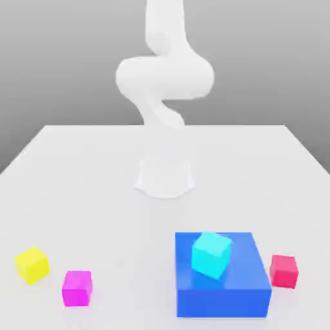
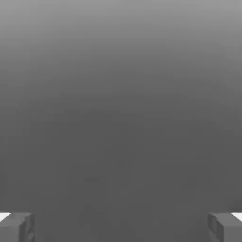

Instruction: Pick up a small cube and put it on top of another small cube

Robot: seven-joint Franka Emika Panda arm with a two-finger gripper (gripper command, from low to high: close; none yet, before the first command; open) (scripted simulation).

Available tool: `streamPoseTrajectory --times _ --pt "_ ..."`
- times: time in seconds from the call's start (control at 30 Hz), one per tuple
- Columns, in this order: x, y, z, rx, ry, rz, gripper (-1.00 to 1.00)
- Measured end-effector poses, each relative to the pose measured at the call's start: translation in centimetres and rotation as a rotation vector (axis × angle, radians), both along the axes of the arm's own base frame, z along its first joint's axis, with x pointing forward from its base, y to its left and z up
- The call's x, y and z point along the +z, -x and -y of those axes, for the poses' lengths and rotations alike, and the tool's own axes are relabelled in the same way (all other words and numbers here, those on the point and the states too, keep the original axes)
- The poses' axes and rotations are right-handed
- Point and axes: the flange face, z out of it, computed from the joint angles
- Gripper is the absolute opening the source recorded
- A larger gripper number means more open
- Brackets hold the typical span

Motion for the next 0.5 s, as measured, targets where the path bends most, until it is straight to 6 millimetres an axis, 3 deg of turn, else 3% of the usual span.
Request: streamPoseTrajectory --times 0.1,0.23,0.37,0.5 --pt "-5.3 -3.4 3.4 -0.069 -0.024 -0.089 0.0" --pt "-12.7 -6.3 8.0 -0.16 -0.059 -0.201 0.0" --pt "-20.5 -7.3 12.8 -0.254 -0.097 -0.31 0.0" --pt "-28.4 -6.7 17.3 -0.351 -0.139 -0.419 0.0"
